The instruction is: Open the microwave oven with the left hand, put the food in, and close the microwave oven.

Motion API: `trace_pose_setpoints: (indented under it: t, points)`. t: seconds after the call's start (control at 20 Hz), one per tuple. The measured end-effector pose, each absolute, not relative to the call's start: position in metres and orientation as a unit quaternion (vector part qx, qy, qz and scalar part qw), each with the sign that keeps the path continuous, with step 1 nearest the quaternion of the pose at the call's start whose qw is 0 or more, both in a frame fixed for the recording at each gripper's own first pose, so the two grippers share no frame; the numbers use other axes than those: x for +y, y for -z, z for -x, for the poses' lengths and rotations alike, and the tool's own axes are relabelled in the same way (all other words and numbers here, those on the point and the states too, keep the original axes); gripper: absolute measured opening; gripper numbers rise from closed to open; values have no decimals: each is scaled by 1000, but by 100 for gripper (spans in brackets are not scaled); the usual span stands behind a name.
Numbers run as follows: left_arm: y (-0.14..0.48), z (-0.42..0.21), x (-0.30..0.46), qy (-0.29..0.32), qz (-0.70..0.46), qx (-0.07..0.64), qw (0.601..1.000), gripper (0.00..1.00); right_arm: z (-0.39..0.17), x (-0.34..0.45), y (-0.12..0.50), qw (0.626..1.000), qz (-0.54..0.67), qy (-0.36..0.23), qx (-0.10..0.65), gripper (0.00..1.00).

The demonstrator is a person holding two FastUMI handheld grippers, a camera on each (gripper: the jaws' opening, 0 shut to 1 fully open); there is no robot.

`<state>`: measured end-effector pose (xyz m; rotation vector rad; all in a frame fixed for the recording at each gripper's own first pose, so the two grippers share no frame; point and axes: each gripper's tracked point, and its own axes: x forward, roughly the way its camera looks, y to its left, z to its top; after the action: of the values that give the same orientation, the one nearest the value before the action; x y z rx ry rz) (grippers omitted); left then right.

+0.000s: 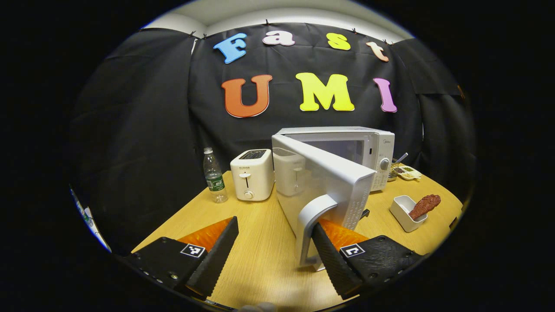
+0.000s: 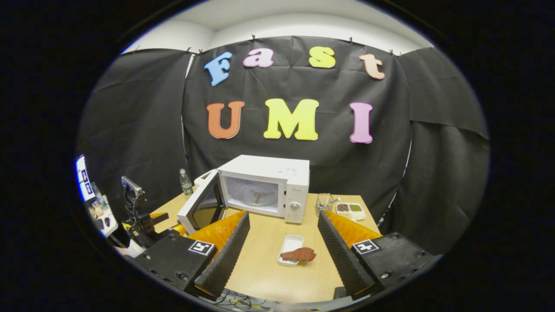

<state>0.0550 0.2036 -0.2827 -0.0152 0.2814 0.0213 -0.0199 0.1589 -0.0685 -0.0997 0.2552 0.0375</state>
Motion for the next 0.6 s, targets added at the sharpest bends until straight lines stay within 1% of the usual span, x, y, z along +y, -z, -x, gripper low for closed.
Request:
trace_pose_setpoints:
  t: [0.35, 0.6]
  points:
    - [287, -48, 251, 23, 19, 140, 990, 97, 38, 198, 77, 990, 44, 1, 130, 92]
    - [290, -41, 284, 25, 2, 134, 991, 97, 45, 211, 95, 991, 40, 10, 128, 92]
